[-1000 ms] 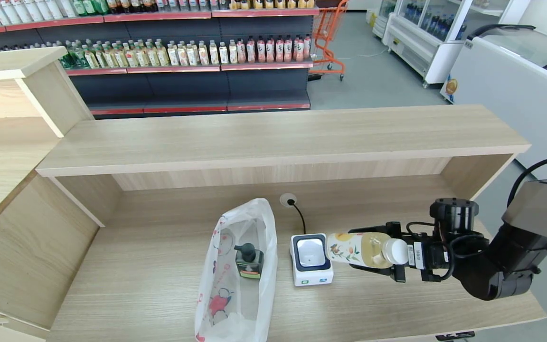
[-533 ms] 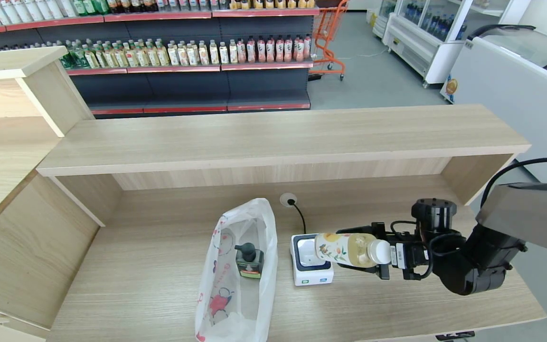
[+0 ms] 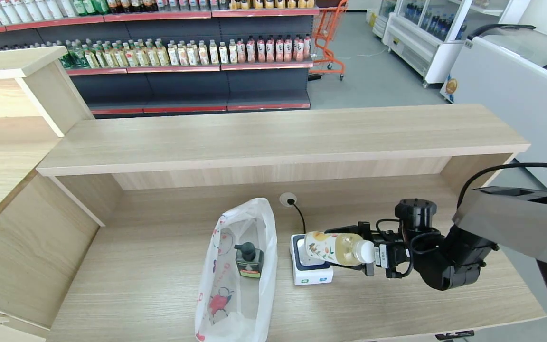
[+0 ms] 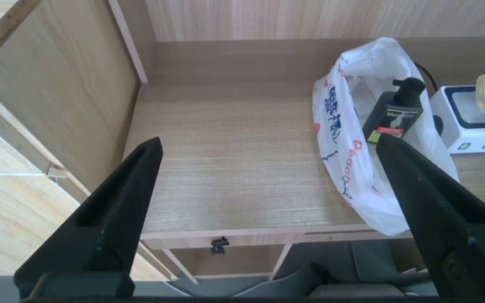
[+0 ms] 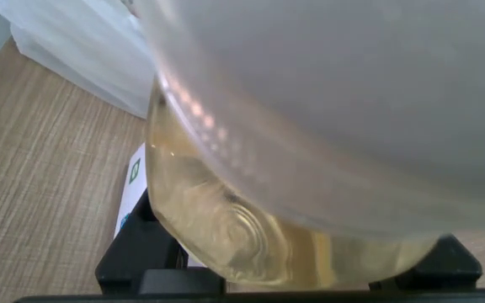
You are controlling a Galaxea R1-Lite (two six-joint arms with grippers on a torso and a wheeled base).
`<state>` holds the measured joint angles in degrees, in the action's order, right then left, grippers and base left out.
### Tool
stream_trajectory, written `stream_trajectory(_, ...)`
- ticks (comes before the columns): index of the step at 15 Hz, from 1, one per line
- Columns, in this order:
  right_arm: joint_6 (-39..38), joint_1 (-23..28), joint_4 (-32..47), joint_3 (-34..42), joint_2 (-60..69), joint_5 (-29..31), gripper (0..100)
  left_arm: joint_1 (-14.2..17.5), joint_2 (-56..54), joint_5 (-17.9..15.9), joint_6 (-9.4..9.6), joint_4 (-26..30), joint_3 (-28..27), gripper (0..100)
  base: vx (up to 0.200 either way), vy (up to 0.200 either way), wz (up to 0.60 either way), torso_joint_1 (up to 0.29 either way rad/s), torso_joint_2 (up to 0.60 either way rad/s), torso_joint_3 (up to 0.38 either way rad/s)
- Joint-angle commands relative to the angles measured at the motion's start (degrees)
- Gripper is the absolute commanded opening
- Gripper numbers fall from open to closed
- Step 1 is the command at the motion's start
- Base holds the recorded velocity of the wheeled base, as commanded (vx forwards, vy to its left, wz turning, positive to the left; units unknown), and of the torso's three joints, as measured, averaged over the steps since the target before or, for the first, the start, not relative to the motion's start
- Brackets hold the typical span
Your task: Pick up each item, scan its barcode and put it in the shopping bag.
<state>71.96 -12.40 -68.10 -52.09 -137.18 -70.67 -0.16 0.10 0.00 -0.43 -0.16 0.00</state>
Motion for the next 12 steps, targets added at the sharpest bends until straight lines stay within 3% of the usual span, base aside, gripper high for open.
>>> stream_trajectory(1, 0.29, -0.79, -0.11, -1.35, -1.69, 0.00, 0, -0.02, -0.01, 0.00, -0.01, -0.02, 0.00, 100, 0.000, 0.000, 0.00, 0.000, 0.00, 0.000)
stream_trajectory(12, 1.43, 0.09, -0.11, -4.51, -3.97, 0.27, 0, -0.02, -0.01, 0.00, -0.01, -0.02, 0.00, 100, 0.000, 0.000, 0.00, 0.000, 0.00, 0.000)
